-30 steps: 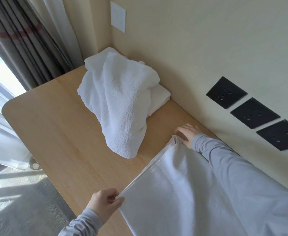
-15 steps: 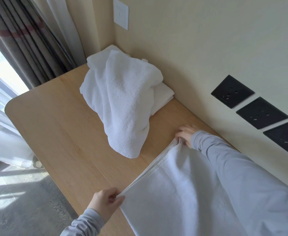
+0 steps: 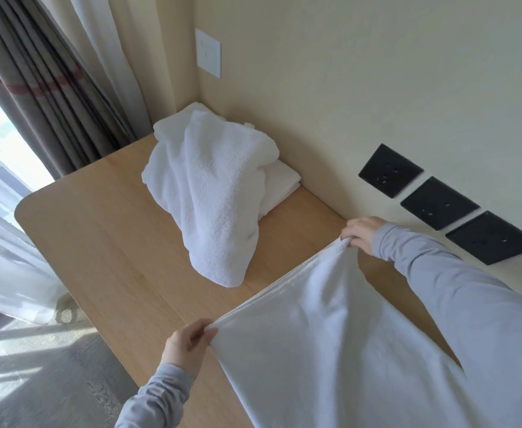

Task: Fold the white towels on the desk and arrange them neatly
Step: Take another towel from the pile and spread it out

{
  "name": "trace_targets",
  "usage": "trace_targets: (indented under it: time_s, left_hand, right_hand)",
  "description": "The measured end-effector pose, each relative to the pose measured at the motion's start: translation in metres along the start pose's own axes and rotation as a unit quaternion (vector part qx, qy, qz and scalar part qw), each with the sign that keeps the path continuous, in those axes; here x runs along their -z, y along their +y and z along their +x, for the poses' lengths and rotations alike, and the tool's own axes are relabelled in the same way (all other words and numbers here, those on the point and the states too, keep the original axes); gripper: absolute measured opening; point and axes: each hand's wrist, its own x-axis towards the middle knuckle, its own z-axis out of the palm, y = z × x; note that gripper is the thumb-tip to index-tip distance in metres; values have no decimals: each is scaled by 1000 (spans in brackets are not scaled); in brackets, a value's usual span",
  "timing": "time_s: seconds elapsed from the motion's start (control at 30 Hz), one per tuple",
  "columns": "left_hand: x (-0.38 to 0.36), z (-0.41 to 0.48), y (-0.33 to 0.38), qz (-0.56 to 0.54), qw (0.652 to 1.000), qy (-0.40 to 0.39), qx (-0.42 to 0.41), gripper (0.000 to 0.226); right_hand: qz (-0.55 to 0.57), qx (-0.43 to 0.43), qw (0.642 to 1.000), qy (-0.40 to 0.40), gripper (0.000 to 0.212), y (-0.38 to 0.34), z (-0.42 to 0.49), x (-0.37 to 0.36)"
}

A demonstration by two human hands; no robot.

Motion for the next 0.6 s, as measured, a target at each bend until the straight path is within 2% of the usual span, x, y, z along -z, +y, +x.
trace_targets:
  time_s: [0.13, 0.2, 0.3, 0.33, 0.4, 0.47, 0.53, 0.6]
  left_hand:
    - [5, -4, 40, -5, 993, 73, -97, 23]
    - [13, -2, 66, -1, 984, 103, -146, 19]
    - [32, -3, 121, 19, 964, 115, -238, 12]
    - [41, -5, 142, 29, 955, 112, -272, 11]
    - [58, -12, 191, 49, 926, 109, -358, 11]
    - [74, -22, 244, 66, 889, 117, -437, 11]
    - [87, -37, 302, 78, 854, 137, -496, 10]
    - [97, -60, 364, 69, 813, 143, -561, 10]
  right_hand:
    - [34, -35, 996, 72, 16, 26, -57, 21]
    - [33, -26, 994, 99, 17, 37, -89, 31]
    - [25, -37, 988, 147, 16, 49, -157, 49]
    - [30, -49, 985, 163, 24, 52, -182, 56]
    - [42, -85, 974, 204, 28, 57, -234, 70]
    - [61, -109, 948, 294, 21, 59, -287, 88]
    - [83, -133, 901, 405, 20, 63, -344, 108]
    - [95, -170, 853, 485, 24, 66, -401, 130]
